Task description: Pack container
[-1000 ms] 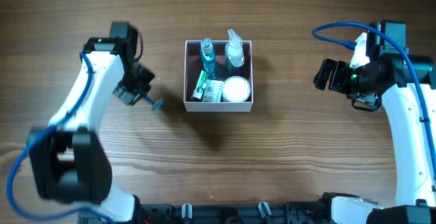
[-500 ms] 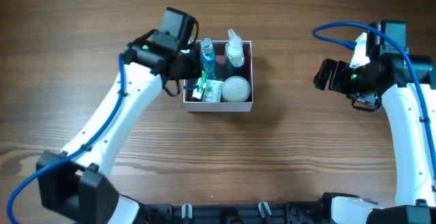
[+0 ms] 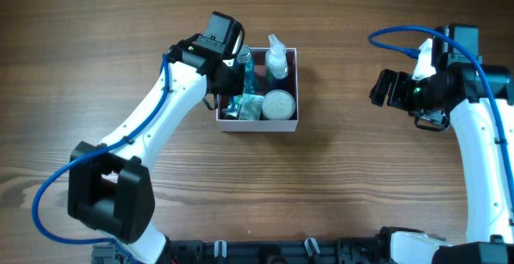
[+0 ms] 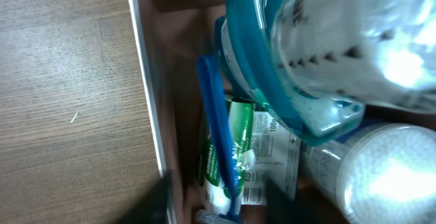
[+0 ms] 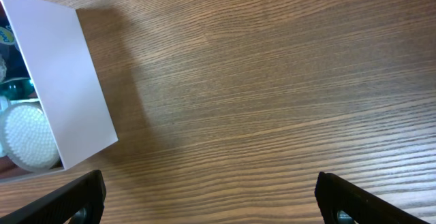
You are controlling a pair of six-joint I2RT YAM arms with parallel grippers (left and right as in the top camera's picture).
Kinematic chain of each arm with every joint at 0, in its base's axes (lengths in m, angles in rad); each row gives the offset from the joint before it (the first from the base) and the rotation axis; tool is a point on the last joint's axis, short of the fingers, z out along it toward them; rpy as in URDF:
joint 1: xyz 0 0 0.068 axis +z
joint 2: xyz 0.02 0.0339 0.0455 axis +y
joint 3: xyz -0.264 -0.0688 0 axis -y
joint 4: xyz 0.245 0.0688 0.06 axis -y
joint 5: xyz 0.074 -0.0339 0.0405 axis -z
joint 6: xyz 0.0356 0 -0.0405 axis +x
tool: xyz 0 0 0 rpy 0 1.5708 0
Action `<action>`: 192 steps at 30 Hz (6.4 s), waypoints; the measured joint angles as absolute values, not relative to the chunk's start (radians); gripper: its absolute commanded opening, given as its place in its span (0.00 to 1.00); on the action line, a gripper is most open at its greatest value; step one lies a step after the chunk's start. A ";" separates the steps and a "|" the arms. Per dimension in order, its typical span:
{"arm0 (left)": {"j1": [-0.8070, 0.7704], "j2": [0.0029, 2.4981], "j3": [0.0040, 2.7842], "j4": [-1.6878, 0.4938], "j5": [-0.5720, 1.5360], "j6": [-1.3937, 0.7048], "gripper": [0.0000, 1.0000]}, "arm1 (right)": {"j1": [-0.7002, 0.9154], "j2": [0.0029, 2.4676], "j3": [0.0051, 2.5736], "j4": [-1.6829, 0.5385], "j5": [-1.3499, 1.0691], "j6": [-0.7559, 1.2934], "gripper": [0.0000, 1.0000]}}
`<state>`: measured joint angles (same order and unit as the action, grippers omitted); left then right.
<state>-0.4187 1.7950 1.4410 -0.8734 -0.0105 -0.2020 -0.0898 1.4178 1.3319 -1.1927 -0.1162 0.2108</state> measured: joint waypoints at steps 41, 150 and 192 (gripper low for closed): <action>-0.141 1.533 1.439 -0.786 -0.264 -0.302 1.00 | 0.129 1.409 1.404 -0.724 0.012 0.060 1.00; -0.141 0.429 0.833 -0.834 -0.129 -0.317 1.00 | 0.101 0.015 0.006 0.005 0.027 0.028 1.00; -0.134 0.017 0.044 -0.141 -0.057 -0.201 1.00 | 0.101 0.015 0.006 0.005 0.027 0.028 1.00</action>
